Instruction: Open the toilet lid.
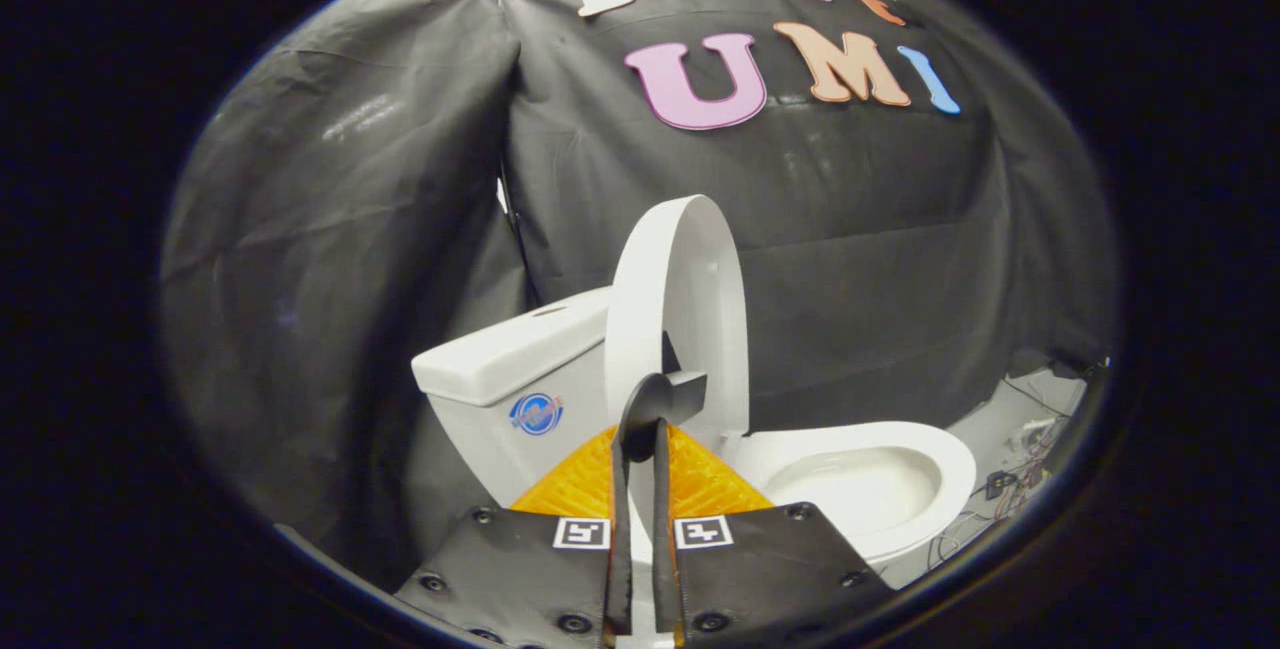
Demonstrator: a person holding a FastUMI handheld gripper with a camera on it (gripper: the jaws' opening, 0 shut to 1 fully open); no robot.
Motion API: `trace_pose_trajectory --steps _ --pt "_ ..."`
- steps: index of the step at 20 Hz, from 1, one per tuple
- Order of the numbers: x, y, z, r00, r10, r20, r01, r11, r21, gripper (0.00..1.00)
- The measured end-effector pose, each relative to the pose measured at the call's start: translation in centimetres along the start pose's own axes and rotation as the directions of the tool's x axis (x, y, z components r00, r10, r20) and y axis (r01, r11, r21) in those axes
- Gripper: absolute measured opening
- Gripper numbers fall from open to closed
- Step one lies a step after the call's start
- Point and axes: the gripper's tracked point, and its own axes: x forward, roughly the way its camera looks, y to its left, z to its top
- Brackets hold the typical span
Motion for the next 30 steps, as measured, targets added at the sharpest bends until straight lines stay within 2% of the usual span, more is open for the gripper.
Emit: trace_pose_trajectory --steps 13,17,29,30 --pt "2.3 5.2 -0.7 0.995 0.087 -0.045 -0.093 0.985 -0.143 0.09" --pt "2.7 6.0 -1.0 0.994 0.092 -0.055 -0.101 0.976 -0.194 0.09" --pt "3.2 6.9 -0.9 0.992 0.112 -0.058 -0.121 0.974 -0.193 0.1" --pt "3.1 6.8 -0.9 0.992 0.11 -0.057 -0.119 0.975 -0.189 0.12"
